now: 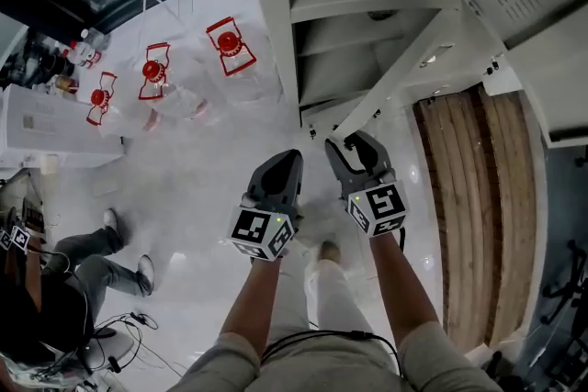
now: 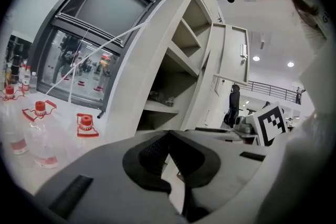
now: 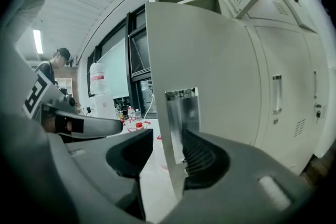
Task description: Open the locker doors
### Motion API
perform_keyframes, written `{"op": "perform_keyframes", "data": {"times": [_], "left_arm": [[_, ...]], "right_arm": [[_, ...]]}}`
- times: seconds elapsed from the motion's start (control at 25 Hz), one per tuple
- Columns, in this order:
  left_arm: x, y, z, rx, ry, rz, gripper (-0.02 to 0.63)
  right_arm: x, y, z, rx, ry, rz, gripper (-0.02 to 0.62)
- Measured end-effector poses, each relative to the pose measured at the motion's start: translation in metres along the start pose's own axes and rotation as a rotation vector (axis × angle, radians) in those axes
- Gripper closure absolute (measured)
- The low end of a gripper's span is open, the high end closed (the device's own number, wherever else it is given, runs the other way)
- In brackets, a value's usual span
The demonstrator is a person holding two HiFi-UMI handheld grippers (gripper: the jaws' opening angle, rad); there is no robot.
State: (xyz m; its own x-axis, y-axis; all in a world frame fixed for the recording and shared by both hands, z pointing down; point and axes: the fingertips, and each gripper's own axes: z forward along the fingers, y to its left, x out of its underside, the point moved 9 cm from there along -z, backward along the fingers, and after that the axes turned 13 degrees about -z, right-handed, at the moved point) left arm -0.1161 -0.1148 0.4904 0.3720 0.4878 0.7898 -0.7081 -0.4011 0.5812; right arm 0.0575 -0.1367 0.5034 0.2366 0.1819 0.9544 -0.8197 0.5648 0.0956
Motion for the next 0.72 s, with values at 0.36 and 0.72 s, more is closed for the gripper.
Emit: {"op": "perform_keyframes", "data": {"times": [0.36, 0.72], "left_arm": [[0.028, -0.035, -0.007, 0.001, -0.007, 0.014, 0.607], [0.05, -0.063, 0.003, 0.02, 0.004, 0.049, 0.607]], "right_arm": [[0.022, -0.016, -0.052, 0.034, 0.005, 0.0, 0.445], [0.039, -0.041, -0.104, 0.07, 0.017, 0.009, 0.446]]}}
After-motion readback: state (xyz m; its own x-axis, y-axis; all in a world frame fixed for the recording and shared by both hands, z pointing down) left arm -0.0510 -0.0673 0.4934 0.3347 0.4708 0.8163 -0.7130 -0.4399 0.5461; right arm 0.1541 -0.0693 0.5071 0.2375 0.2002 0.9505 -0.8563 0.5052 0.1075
